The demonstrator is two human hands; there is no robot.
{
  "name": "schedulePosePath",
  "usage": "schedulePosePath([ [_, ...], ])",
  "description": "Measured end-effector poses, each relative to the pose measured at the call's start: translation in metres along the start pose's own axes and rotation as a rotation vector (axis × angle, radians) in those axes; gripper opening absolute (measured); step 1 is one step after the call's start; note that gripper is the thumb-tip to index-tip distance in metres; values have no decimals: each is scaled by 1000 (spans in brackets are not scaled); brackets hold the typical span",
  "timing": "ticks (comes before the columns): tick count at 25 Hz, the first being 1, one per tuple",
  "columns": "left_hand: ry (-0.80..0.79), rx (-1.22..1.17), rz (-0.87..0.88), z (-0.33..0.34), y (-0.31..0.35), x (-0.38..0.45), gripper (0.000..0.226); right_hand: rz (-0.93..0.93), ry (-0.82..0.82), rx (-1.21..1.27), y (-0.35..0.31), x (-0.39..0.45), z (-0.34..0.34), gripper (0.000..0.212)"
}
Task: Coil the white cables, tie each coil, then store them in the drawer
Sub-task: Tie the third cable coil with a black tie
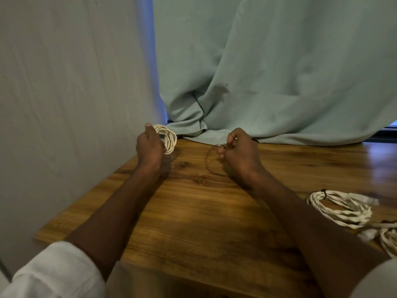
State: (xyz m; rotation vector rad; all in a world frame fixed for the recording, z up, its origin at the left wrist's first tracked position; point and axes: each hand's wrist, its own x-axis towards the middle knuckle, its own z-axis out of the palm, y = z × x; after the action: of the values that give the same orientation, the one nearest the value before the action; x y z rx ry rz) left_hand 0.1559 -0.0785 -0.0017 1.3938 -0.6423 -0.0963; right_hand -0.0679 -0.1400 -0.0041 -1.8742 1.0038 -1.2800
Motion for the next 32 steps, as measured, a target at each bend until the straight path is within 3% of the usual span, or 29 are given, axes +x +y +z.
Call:
schedulePosePath([
  [2,-54,27,12,3,1,-6,74,25,-54,129,-2,1,1,29],
  [6,-105,51,34,6,6,-10,66,280,-272,364,-11,-2,-4,18],
  [14,-139,67,5,6,10,-16,62,587,-498,462,-19,2,-9,18],
  [17,-185,43,38,7,9,-19,63,577,-523,350,-22,-4,-10,16],
  [21,-266,3,54,7,15,-28,59,465,-513,418,-24,-8,-11,17],
  [23,-316,-39,34,7,19,-32,55,332,-527,220,-25,-11,-12,12],
  [26,-396,-177,-107,7,27,-39,51,201,-470,20,-29,-16,-11,27],
  [28,-454,-277,-169,9,32,-45,50,233,-408,95,-32,-16,-9,30],
  [32,-523,-238,-50,11,41,-61,41,431,-426,399,-36,-19,1,19],
])
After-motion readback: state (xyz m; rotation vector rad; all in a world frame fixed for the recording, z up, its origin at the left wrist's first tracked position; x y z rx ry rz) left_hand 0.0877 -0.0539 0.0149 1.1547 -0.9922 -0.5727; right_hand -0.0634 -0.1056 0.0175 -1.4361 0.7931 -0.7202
